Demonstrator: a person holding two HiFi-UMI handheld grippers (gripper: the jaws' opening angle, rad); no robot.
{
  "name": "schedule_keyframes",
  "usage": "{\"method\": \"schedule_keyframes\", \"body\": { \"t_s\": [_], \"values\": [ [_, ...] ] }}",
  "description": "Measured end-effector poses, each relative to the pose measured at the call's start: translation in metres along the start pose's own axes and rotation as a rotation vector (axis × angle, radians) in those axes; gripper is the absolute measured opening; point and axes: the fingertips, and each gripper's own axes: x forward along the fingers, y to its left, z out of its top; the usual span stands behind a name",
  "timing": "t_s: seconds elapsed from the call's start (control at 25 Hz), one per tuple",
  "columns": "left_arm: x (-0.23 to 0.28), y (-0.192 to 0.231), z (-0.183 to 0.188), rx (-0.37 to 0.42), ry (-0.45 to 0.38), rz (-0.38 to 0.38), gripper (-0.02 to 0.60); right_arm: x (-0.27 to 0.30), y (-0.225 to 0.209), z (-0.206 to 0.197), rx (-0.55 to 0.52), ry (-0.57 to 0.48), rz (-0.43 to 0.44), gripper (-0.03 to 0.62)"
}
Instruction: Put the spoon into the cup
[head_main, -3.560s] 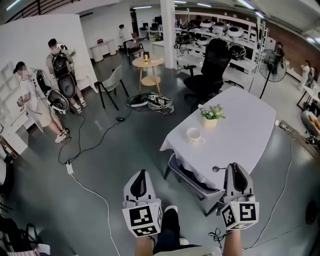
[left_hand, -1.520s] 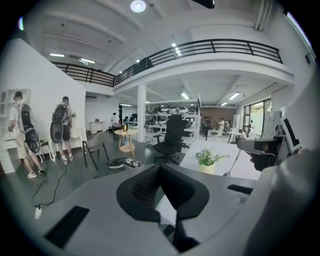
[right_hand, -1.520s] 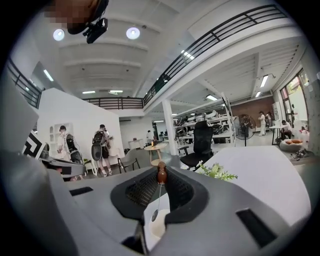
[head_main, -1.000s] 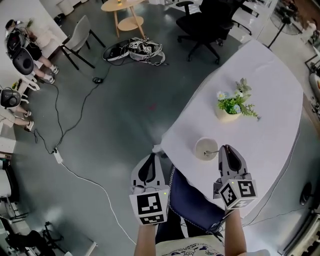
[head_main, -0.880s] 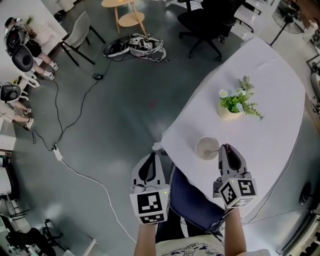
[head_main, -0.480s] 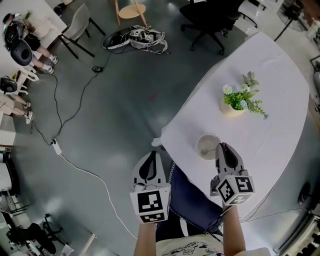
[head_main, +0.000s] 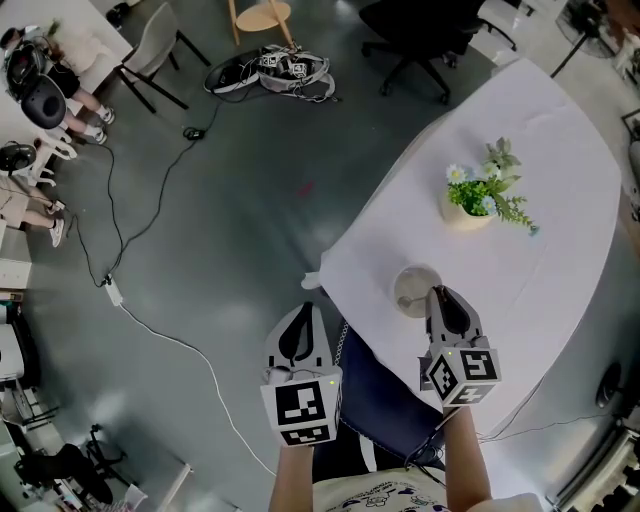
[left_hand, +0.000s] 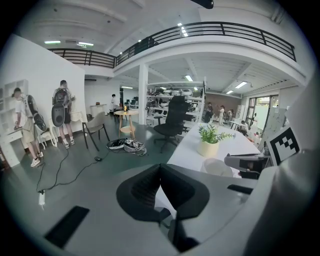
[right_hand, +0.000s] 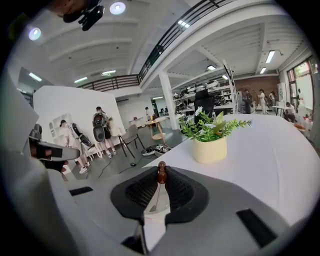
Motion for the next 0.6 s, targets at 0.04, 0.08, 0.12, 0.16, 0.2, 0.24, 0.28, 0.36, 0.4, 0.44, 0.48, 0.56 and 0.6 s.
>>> {"method": "schedule_keyframes", "body": {
  "t_s": [0.04,0.08,0.12,0.16,0.2,0.24,0.28,0.36,0.4,0.44,0.48,0.56,0.6],
  "values": [
    [0.000,0.000,0.000,-0.001,0.000,0.000,0.014,0.000,-0.002,-0.001,-0.014,0.003,-0.013,0.059],
    [-0.001,0.000,0.000,-0.001,0.000,0.000,0.014,0.000,-0.004,-0.001,-0.029,0.008,-0.029,0.060],
    [-0.001,0.000,0.000,-0.002,0.000,0.000,0.014,0.000,-0.006,-0.002,-0.041,0.014,-0.044,0.063],
    [-0.002,0.000,0.001,-0.002,-0.001,0.000,0.014,0.000,-0.008,-0.003,-0.050,0.019,-0.056,0.076],
    [-0.003,0.000,0.001,-0.002,-0.002,0.000,0.014,0.000,-0.010,-0.004,-0.053,0.024,-0.065,0.108],
    [-0.004,0.000,0.001,-0.002,-0.004,0.001,0.014,-0.001,-0.011,-0.005,-0.048,0.030,-0.072,0.144],
    [-0.005,0.000,0.001,-0.002,-0.005,0.001,0.014,-0.002,-0.012,-0.005,-0.040,0.035,-0.080,0.160],
    [-0.008,0.002,0.002,-0.003,-0.009,0.002,0.014,-0.005,-0.015,-0.006,-0.026,0.038,-0.097,0.183],
    [-0.011,0.004,0.003,-0.004,-0.011,0.002,0.014,-0.007,-0.015,-0.005,-0.023,0.037,-0.107,0.199],
    [-0.014,0.006,0.005,-0.004,-0.013,0.003,0.014,-0.009,-0.014,-0.004,-0.022,0.033,-0.116,0.219],
    [-0.018,0.009,0.006,-0.005,-0.017,0.004,0.014,-0.012,-0.013,-0.001,-0.022,0.026,-0.126,0.235],
    [-0.025,0.013,0.011,-0.007,-0.030,0.007,0.014,-0.021,-0.009,0.009,-0.020,-0.002,-0.138,0.241],
    [-0.029,0.014,0.013,-0.008,-0.039,0.009,0.014,-0.026,-0.006,0.015,-0.020,-0.022,-0.139,0.241]
  ]
}}
